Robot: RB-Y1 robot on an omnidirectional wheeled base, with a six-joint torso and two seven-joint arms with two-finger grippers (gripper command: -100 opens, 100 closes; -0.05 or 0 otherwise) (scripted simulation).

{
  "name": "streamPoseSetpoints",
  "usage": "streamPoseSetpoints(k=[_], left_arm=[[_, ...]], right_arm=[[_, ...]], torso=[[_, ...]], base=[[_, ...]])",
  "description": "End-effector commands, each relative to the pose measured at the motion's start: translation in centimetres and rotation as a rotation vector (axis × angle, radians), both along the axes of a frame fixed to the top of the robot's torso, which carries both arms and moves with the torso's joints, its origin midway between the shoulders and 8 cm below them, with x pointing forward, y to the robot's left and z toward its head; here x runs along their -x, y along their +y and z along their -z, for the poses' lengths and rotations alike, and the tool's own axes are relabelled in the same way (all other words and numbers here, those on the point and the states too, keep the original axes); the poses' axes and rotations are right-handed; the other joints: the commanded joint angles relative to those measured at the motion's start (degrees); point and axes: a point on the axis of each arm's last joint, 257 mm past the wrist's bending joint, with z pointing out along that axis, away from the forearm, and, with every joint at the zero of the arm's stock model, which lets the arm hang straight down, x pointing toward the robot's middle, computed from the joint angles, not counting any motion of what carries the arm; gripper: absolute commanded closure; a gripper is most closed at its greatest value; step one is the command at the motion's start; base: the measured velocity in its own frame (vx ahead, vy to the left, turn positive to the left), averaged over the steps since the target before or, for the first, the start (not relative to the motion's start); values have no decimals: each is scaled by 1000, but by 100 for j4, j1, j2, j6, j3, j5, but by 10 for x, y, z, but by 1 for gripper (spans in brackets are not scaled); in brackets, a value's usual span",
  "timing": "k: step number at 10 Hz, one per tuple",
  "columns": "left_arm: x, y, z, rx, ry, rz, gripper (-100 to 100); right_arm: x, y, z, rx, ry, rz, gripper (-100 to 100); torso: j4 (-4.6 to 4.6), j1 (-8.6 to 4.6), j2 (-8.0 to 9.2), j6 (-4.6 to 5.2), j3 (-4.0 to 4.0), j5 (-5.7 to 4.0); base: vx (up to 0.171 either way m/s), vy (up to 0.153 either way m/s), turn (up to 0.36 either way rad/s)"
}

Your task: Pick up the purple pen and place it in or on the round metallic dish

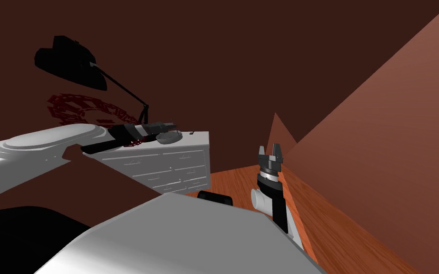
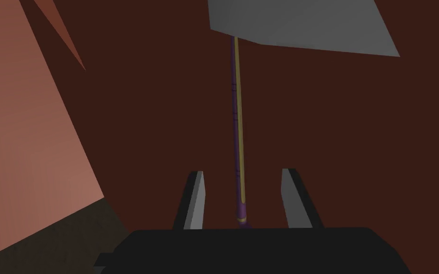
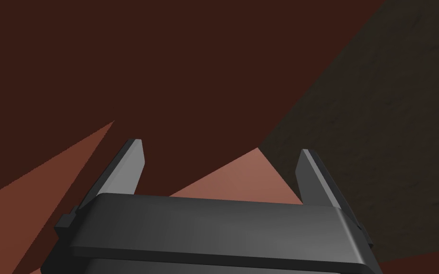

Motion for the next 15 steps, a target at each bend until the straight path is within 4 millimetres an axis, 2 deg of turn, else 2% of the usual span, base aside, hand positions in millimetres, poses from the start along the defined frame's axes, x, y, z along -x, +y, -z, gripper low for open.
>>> streamPoseSetpoints(k=[1, 4, 5, 6, 9, 12, 13, 14, 15], left_arm=[[0, 0, 0, 0, 0, 0, -100], [0, 0, 0, 0, 0, 0, -100], [0, 0, 0, 0, 0, 0, 0], [-1, -3, -12, -1, -2, 7, -100], [-3, -8, -30, -3, -4, 19, -100], [-5, -19, -60, -6, -7, 41, -100], [-6, -17, -54, -7, -7, 36, -100], [-6, -18, -55, -5, -6, 37, 0], [-6, -18, -55, -5, -6, 37, 0]], right_arm=[[0, 0, 0, 0, 0, 0, 0], [0, 0, 0, 0, 0, 0, 0], [0, 0, 0, 0, 0, 0, 0], [0, 0, 0, 0, 0, 0, 0], [0, 0, 0, 0, 0, 0, 0], [0, 0, 0, 0, 0, 0, 0], [0, 0, 0, 0, 0, 0, 0], [0, 0, 0, 0, 0, 0, 0], [0, 0, 0, 0, 0, 0, 0]], torso=[[0, 0, 0, 0, 0, 0], [0, -4, -1, 0, -1, -1], [0, -4, -1, 0, -1, -1], [0, -4, -1, 0, -1, -1], [-1, -7, -4, 0, -2, -3], [-1, -9, -4, 1, -3, -3], [-1, -9, -4, 0, -2, -3], [-1, -7, -3, 1, -2, -1], [-1, -5, -2, 1, -1, -1]], base=[[0, 0, 0], [0, 0, 0], [0, 0, 0], [5, -2, 54], [8, -4, 41], [9, -4, 60], [4, -2, 10], [0, 0, 0], [0, 0, 0]])
